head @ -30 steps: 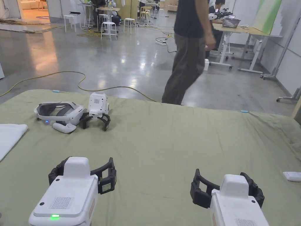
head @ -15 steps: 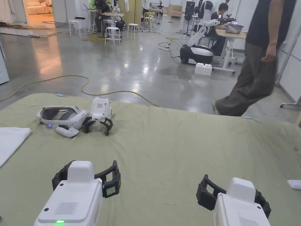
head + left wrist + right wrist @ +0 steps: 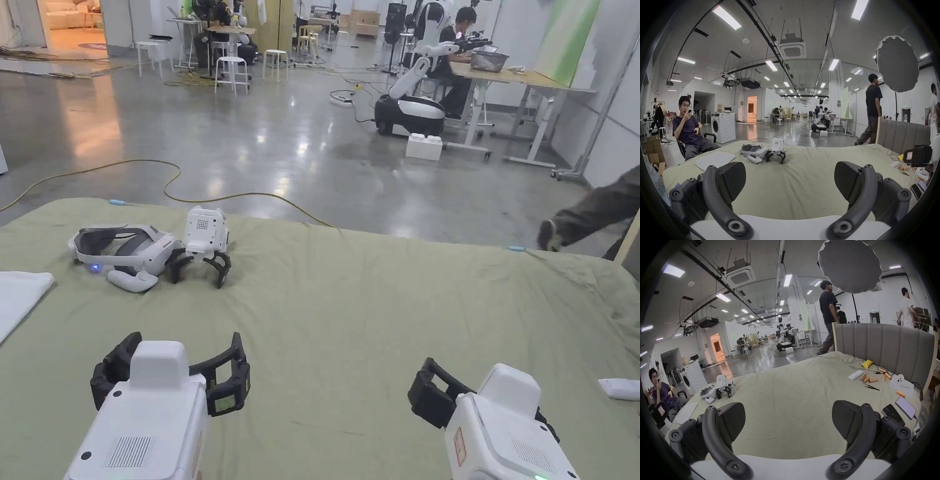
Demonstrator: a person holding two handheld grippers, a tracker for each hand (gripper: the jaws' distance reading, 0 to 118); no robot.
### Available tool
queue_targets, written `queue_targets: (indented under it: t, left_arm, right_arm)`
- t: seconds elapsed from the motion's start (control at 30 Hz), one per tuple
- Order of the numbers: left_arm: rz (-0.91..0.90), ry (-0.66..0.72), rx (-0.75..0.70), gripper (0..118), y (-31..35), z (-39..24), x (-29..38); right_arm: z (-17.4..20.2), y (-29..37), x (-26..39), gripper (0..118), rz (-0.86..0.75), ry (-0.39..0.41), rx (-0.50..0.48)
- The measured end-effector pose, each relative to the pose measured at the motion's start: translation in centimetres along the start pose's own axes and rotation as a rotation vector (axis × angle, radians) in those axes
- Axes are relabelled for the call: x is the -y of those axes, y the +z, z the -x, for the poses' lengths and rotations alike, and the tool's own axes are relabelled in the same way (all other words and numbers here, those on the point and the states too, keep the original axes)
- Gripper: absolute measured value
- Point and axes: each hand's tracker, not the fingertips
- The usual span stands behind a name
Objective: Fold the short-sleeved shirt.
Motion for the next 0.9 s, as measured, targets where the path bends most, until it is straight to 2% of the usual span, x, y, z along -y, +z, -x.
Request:
queue_targets:
  t: [0.23, 0.33, 0.5, 0.73, 0.77, 0.9]
  left_arm:
    - [-0.031, -0.034, -0.050, 111, -0.1, -0.3, 0.4]
    - [-0.023, -0.018, -0.025, 111, 0.1, -0.1, 0.4]
    - [0.008, 0.001, -0.001, 111, 0.0, 0.0, 0.5]
    - [0.012, -0.019, 0.016, 112, 0.1, 0.1, 0.5]
    - [0.012, -0.029, 0.016, 112, 0.1, 0.0, 0.5]
    - [0.015, -0.034, 0.024, 112, 0.2, 0.1, 0.6]
  right_arm:
    - [0.9, -0.1, -0.2, 109, 0.020, 0.056, 0.011]
    - [1.3, 0.0, -0.4, 109, 0.080, 0.053, -0.007]
    - [1.6, 0.1, -0.1, 109, 0.072, 0.075, -0.004]
    - [1.3, -0.5, -0.2, 109, 0.103, 0.060, 0.005]
    - [1.1, -0.4, -0.2, 109, 0.102, 0.047, -0.019]
    - [1.4, -0.1, 0.2, 109, 0.089, 0.091, -0.006]
